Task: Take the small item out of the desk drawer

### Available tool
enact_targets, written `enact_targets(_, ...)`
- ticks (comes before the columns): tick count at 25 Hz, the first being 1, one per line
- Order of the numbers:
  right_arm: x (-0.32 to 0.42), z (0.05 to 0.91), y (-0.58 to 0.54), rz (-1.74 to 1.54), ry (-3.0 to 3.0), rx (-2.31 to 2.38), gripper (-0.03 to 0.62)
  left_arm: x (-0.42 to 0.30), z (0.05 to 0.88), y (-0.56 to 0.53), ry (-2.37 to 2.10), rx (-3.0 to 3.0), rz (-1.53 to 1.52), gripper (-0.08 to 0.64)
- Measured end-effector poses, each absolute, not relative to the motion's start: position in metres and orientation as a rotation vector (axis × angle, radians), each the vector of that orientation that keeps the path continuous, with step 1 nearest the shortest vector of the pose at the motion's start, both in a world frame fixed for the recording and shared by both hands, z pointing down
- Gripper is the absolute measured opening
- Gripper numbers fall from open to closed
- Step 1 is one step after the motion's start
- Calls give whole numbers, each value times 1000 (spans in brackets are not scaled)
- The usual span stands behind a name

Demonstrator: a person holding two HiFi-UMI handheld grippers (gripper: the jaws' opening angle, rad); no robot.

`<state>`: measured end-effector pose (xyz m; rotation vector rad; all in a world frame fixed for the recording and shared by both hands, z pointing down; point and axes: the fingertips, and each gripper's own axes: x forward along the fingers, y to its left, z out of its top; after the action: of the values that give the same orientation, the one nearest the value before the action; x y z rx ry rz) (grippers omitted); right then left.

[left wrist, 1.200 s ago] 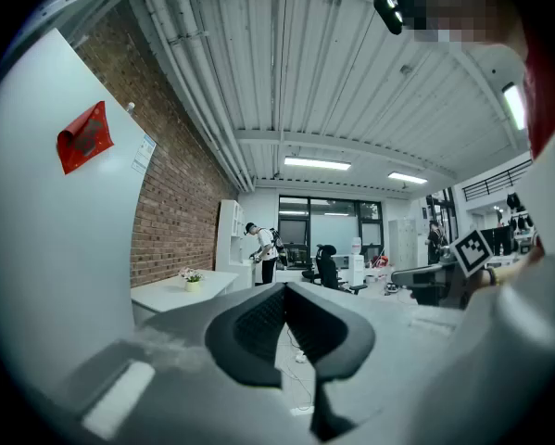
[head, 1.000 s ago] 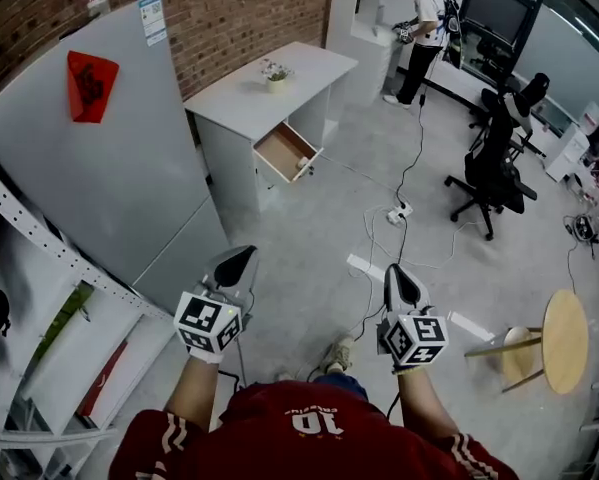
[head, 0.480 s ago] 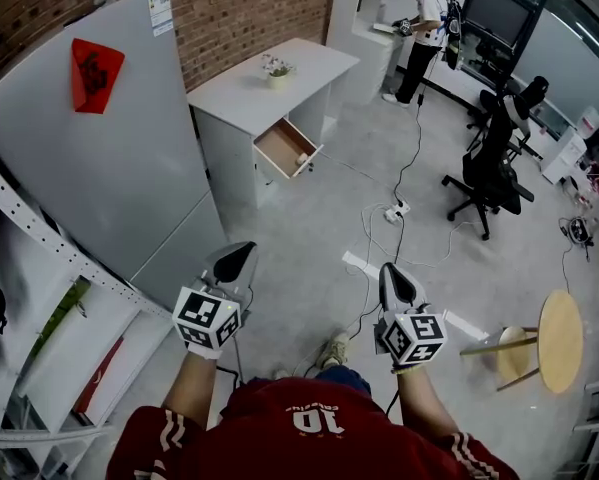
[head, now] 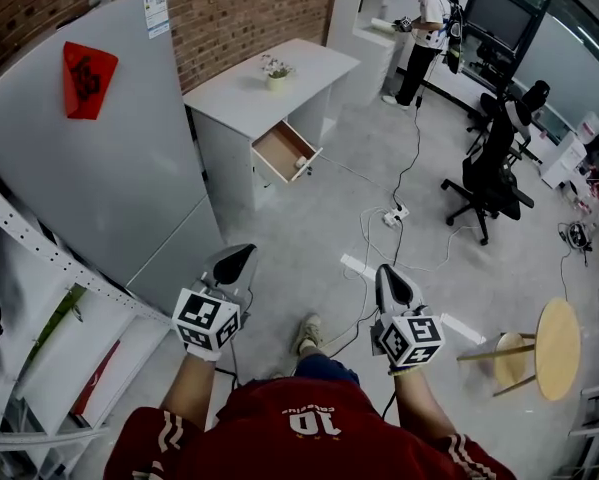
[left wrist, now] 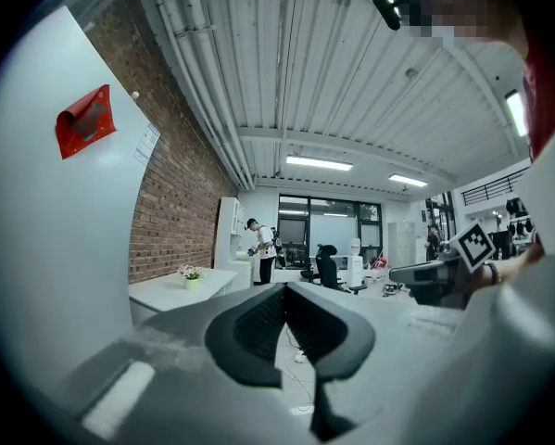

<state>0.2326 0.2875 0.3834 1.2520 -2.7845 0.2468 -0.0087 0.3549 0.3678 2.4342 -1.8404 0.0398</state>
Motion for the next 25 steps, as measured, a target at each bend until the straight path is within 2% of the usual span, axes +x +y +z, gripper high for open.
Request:
enact_targets(11, 175, 389, 192, 252, -2857, 1145, -11, -38, 368, 259, -1922, 2445, 213, 2)
enact_targets(19, 169, 379, 88, 310, -2920, 1186, -9, -35, 345, 151, -1854, 2497, 95, 3)
enact_targets(25, 169, 377, 22, 331, -2953, 1186, -9, -24, 333, 88, -1841, 2579, 145, 3)
